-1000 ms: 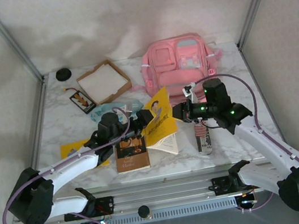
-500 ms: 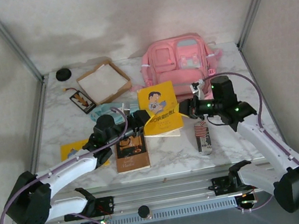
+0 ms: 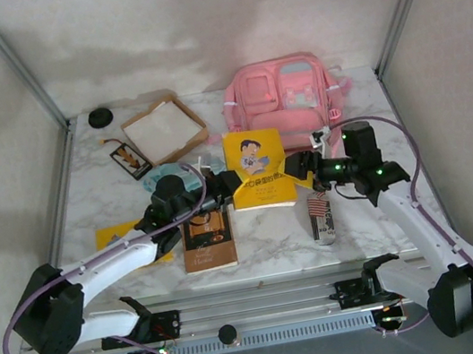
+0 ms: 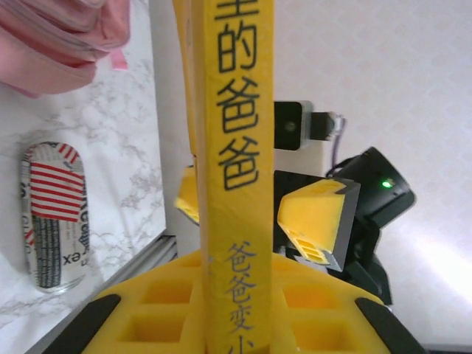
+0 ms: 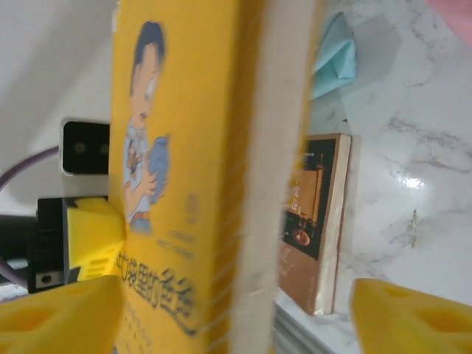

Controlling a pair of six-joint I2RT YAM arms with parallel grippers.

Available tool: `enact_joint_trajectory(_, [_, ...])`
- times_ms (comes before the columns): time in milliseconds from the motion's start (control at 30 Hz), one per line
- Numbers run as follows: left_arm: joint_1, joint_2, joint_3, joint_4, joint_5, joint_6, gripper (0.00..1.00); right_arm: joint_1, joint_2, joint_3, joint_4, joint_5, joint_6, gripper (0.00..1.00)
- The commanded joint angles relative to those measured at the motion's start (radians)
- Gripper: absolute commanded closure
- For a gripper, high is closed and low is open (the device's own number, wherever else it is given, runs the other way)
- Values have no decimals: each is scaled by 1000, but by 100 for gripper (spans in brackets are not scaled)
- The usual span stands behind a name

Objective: Pack the student bag
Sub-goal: Pass the book, then move the student bag to the top-center of the table.

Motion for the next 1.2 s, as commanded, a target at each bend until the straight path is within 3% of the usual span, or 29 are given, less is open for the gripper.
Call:
enact_joint_trajectory(0, [-16, 12, 57, 154, 35, -31, 100, -10, -18, -52, 83, -118, 48, 4])
enact_joint_trajectory(100, [-31, 42, 87, 133, 30, -13, 100, -10, -45, -78, 187, -168, 126, 1])
enact_joint_trajectory(200, [-34, 79, 102, 145, 24, -17, 100, -10, -54, -73, 233, -204, 177, 7])
enact_joint_trajectory(400, [-34, 127, 164, -20, -26, 103, 100, -42, -98, -34, 205, -164, 181, 40])
enact_joint_trajectory(500, [-34, 158, 182, 0, -6, 109, 100, -42, -95, -14, 156, -119, 147, 64])
enact_joint_trajectory(633, [-34, 191, 215, -58, 1, 152, 100, -44, -78, 11, 147, -100, 114, 85])
enact_joint_trajectory(667, [-34, 200, 227, -76, 8, 166, 98, -44, -73, 31, 120, -70, 85, 90])
enact_joint_trajectory(733, [-29, 208, 260, -139, 11, 225, 78, -54, -64, 73, 18, 9, 17, 99])
enact_joint_trajectory(833, [-18, 216, 340, -319, -41, 392, 53, -97, -58, 116, -49, 78, -18, 100])
enact_joint_trajectory(867, [-12, 226, 381, -409, -73, 472, 50, -113, -60, 129, -63, 106, -20, 100])
enact_joint_trajectory(1033, [-2, 347, 634, -782, -333, 860, 40, -223, -49, 212, -195, 332, -56, 100])
enact_joint_trajectory(1167, [1, 501, 791, -827, -389, 1071, 37, -305, -19, 221, -209, 473, -60, 100])
